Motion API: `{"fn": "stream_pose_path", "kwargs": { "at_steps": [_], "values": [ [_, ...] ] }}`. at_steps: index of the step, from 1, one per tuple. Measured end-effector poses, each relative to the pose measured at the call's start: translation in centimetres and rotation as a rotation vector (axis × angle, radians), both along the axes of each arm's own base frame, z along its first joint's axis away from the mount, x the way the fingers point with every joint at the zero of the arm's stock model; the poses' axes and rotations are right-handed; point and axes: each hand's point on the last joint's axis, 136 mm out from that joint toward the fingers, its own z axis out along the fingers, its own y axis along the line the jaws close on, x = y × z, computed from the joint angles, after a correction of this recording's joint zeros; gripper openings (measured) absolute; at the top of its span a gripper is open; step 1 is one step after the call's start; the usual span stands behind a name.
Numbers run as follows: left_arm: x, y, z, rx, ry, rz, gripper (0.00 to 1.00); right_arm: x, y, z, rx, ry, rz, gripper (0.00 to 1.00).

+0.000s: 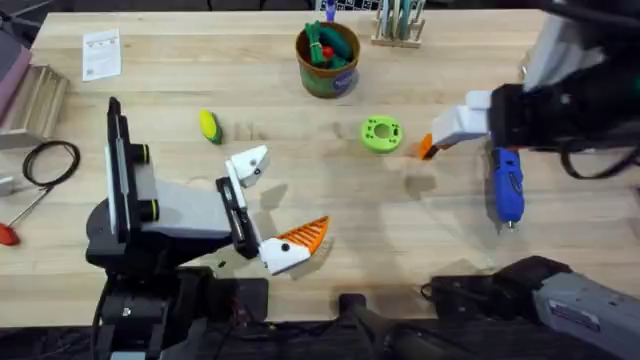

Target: Pick up the gripper from the table and insert it into the empty holder that is missing its gripper. Then pick up a screw, insert it into the mounting hole, and use the screwdriver to tighten it. Finally, clean up the table by picking up the vegetable and placing it into the bucket.

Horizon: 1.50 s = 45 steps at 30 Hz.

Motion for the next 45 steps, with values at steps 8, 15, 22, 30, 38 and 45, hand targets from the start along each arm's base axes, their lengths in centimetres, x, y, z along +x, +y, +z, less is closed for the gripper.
{"fn": "stream_pose_path", "kwargs": {
  "at_steps": [8, 15, 22, 30, 38, 45],
  "values": [
    [0.0, 0.0, 0.0, 0.0, 0.0, -0.001, 0.985, 1.9, 1.2, -3.1, -0.032, 0.126, -0.037, 0.992],
    [0.0, 0.0, 0.0, 0.0, 0.0, -0.001, 0.985, 3.7, 1.8, -4.4, -0.026, 0.126, -0.059, 0.99],
    [0.0, 0.0, 0.0, 0.0, 0.0, -0.001, 0.985, 4.8, 0.6, -4.3, -0.017, 0.1, -0.098, 0.991],
    [0.0, 0.0, 0.0, 0.0, 0.0, -0.001, 0.985, 6.2, -0.4, -5.7, -0.009, 0.129, -0.107, 0.991],
    [0.0, 0.0, 0.0, 0.0, 0.0, -0.001, 0.985, 6.3, -0.6, -7.0, -0.029, 0.176, -0.053, 0.991],
    [0.0, 0.0, 0.0, 0.0, 0.0, -0.001, 0.985, 6.5, -0.6, -7.7, -0.04, 0.196, -0.023, 0.974]
  ]
}}
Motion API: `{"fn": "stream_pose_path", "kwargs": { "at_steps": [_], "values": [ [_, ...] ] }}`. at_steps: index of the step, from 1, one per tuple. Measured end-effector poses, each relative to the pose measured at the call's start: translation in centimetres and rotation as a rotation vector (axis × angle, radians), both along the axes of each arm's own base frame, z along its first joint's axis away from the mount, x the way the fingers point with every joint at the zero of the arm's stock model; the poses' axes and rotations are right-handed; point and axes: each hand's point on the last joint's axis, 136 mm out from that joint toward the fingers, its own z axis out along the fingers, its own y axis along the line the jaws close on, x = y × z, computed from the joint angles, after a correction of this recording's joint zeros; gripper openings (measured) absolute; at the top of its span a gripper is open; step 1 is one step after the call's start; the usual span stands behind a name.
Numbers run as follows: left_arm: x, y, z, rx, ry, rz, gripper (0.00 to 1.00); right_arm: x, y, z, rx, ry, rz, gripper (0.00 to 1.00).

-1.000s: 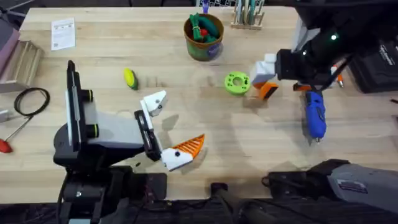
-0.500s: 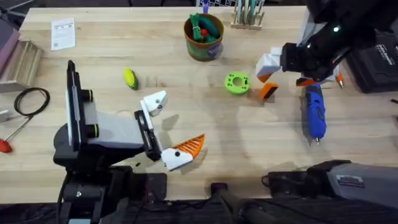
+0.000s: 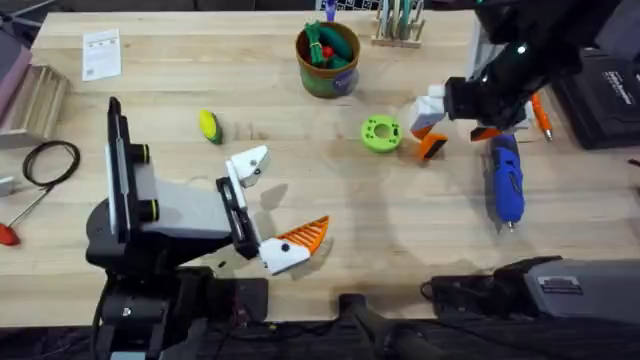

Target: Pick up the gripper from the table and insert it into the empty holder that is missing its gripper. Then pick up a screw, insert it into the mounting hole, and use the screwdriver to tighten it. Finally, clean up the table by picking up the vegetable and placing it into the bucket.

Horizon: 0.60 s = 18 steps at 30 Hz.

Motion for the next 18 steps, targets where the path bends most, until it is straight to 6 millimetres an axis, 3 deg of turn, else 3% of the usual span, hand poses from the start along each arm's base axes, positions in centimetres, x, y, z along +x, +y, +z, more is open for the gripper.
{"fn": "stream_pose_path", "kwargs": {
  "at_steps": [8, 15, 18],
  "values": [
    [0.0, 0.0, 0.0, 0.0, 0.0, 0.0, 0.985, 0.3, 0.1, -2.2, -0.015, 0.068, -0.005, 0.917],
    [0.0, 0.0, 0.0, 0.0, 0.0, 0.0, 0.985, 0.5, 0.2, -2.2, -0.005, 0.063, -0.041, 0.83],
    [0.0, 0.0, 0.0, 0.0, 0.0, 0.0, 0.985, 0.4, 0.4, -2.2, 0.009, 0.066, -0.046, 0.741]
  ]
}}
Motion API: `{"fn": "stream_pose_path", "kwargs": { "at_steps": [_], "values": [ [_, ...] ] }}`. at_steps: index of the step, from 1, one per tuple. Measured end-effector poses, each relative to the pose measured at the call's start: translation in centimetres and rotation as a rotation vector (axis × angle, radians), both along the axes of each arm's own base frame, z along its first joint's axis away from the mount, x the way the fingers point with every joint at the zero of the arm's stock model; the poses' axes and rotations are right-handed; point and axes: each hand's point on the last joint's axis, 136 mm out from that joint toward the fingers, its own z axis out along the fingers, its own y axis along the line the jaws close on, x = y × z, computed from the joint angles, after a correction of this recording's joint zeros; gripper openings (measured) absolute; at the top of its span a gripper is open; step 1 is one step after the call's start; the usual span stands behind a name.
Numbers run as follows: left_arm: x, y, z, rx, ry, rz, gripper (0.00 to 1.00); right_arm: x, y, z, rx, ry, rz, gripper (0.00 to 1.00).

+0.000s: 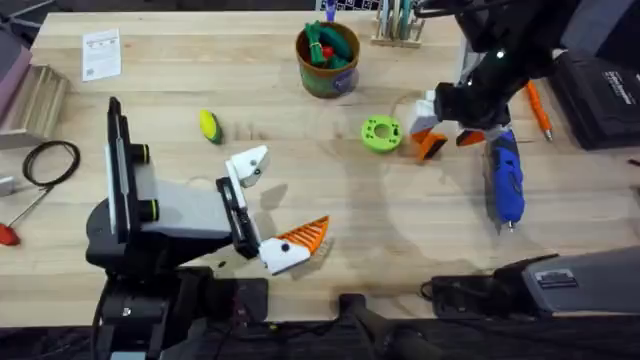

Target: Pick up the gripper from the table and insert it into the empty holder that is missing its gripper. Then pick up a screw, insert it into the mounting hole, and use the screwdriver to tighten it. Finally, clean up the table by picking up the vegetable and placing it into the bucket.

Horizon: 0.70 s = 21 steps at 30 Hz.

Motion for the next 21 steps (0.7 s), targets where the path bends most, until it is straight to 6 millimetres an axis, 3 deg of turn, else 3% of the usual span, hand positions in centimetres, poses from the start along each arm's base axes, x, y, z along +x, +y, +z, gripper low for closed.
{"fn": "stream_pose_path", "kwargs": {
  "at_steps": [10, 15, 21],
  "values": [
    [0.0, 0.0, 0.0, 0.0, 0.0, 0.0, 0.985, -0.02, 0.2, -0.19, 0.01, 0.008, -0.001, 0.368],
    [0.0, 0.0, 0.0, 0.0, 0.0, 0.0, 0.985, -0.01, 0.25, -0.19, 0.012, 0.008, 0.005, 0.028],
    [0.0, 0.0, -0.01, 0.0, 0.0, 0.0, 0.985, 0.01, 0.24, -0.19, 0.012, 0.007, 0.007, 0.013]
  ]
}}
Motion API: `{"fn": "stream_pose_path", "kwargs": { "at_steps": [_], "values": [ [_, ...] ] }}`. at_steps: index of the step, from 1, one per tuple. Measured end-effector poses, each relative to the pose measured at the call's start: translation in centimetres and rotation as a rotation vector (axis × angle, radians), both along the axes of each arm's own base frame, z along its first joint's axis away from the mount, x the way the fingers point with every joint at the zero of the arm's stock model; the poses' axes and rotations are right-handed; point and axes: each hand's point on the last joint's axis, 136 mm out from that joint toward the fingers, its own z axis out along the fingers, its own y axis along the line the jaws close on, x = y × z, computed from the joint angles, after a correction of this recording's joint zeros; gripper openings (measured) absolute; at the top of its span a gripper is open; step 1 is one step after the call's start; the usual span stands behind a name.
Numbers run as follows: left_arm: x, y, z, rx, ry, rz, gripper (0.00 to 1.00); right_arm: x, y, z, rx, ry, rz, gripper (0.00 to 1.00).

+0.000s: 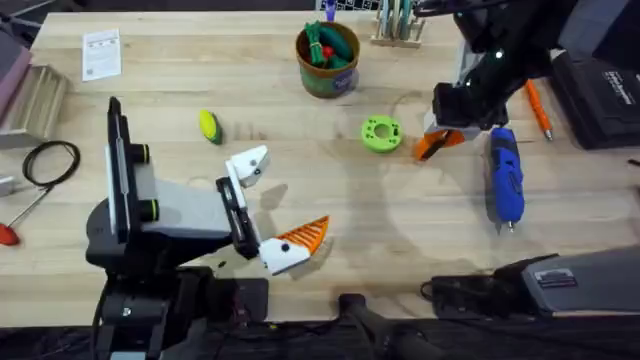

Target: Pick up the gripper from the table and insert it into the empty holder that is missing its gripper. Then pick up a screw, insert it into the mounting hole, and use the screwdriver to tighten it. Finally, clean up the table by picking up the vegetable and placing it into the bucket.

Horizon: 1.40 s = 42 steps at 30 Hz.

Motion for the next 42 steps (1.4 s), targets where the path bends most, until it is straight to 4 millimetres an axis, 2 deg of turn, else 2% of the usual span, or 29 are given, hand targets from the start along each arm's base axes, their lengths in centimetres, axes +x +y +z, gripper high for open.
{"fn": "stream_pose_path", "kwargs": {
  "at_steps": [6, 9, 12, 18, 21, 24, 33, 39, 42],
  "values": [
    [0.0, 0.0, 0.0, 0.0, 0.0, 0.0, 0.985, 0.0, 0.0, 0.0, 0.001, 0.0, 0.0, 0.011],
    [0.0, 0.0, 0.0, 0.0, 0.0, 0.0, 0.985, -0.2, 0.2, 0.9, 0.021, -0.021, 0.001, 0.01],
    [0.0, 0.0, 0.0, 0.0, 0.0, 0.0, 0.985, -0.5, 0.7, 3.1, 0.065, -0.093, 0.004, 0.009],
    [0.0, 0.0, 0.0, 0.0, 0.0, 0.0, 0.985, -1.8, 2.3, 8.8, 0.218, -0.276, 0.031, 0.009],
    [0.0, 0.0, 0.0, 0.0, 0.0, 0.0, 0.985, -2.1, 3.6, 10.9, 0.309, -0.344, 0.056, 0.009],
    [0.0, 0.0, 0.0, 0.0, 0.0, 0.0, 0.985, -1.3, 5.1, 12.5, 0.395, -0.427, 0.093, 0.009],
    [0.0, 0.0, 0.0, 0.0, 0.0, -0.001, 0.985, -0.9, 11.3, 12.6, 0.73, -0.485, 0.255, 0.009],
    [-0.1, 0.0, 0.0, 0.0, 0.0, -0.003, 0.985, -1.2, 14.9, 14.1, 1.029, -0.524, 0.387, 0.009],
    [-0.1, 0.0, 0.0, 0.0, 0.0, -0.003, 0.985, -1.5, 16.0, 14.3, 1.156, -0.517, 0.438, 0.009]
  ]
}}
